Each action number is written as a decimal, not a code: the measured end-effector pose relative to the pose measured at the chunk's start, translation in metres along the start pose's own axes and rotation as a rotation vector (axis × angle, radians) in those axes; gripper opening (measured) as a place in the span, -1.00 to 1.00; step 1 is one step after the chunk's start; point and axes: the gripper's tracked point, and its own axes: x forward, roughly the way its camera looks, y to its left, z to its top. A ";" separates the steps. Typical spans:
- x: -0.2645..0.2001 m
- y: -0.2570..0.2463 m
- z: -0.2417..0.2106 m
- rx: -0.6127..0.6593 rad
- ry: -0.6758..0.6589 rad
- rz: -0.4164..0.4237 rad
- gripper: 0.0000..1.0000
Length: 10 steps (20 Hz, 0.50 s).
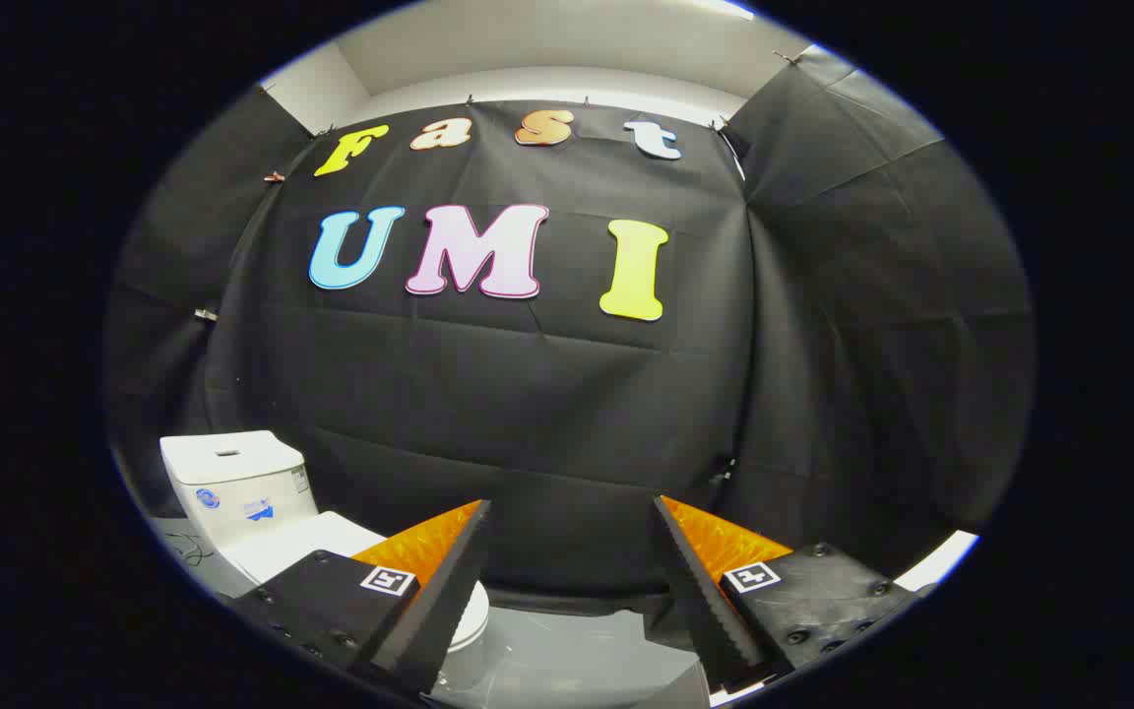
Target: Open the toilet lid.
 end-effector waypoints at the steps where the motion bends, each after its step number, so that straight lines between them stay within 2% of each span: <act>1: -0.001 0.000 -0.001 0.000 0.001 0.002 0.95; 10: 0.001 -0.001 -0.002 -0.002 0.005 0.000 0.95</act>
